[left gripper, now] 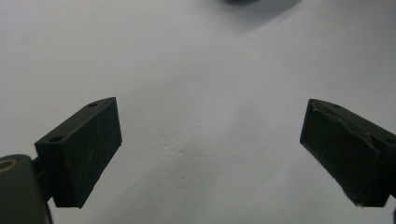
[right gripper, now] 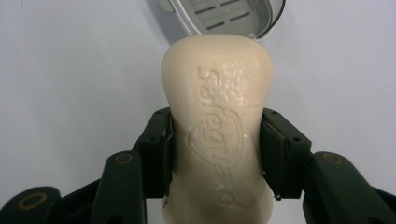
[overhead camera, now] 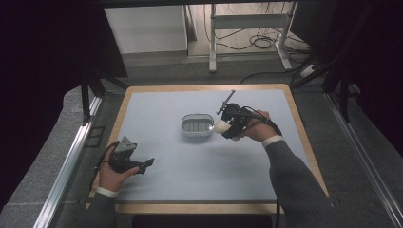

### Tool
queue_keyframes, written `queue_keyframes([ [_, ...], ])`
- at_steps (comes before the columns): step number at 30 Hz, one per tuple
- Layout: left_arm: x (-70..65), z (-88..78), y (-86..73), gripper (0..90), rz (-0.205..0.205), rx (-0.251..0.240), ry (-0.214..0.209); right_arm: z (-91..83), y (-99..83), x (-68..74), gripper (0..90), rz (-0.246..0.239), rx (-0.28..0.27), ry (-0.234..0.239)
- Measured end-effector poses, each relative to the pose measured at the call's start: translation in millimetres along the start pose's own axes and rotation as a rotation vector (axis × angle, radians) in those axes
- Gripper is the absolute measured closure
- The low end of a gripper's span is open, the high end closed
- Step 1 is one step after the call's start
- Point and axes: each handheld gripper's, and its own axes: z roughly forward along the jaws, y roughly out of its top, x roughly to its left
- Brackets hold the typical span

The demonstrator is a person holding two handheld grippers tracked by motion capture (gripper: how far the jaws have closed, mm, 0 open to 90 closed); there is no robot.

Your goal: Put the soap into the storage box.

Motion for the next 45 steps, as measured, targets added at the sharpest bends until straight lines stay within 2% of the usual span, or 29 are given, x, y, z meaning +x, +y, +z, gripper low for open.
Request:
queue_keyframes([
  [9,0.4,-0.4,0.1,6.0,0.001,0.000,-0.002,4.8,15.1,-1.4,49.5,-0.015,0.007,0.014],
  [23,-0.3,0.3,0.1,6.0,0.003,0.004,-0.006,10.1,24.9,-8.9,49.4,-0.002,0.012,0.026],
  [25,-0.2,0.0,0.1,6.0,0.002,0.002,-0.006,13.6,26.6,-11.1,49.4,-0.009,0.028,0.027],
  [32,-0.5,0.9,0.1,6.0,0.006,0.007,-0.007,19.1,31.3,-18.1,49.4,-0.005,0.021,0.027],
  [37,-0.3,0.4,0.1,6.0,0.004,0.003,-0.008,25.5,37.4,-21.7,49.4,-0.017,0.041,0.030],
  [45,-1.3,1.7,0.1,5.9,0.008,0.008,-0.011,32.2,49.8,-21.6,49.4,-0.026,0.031,0.048],
])
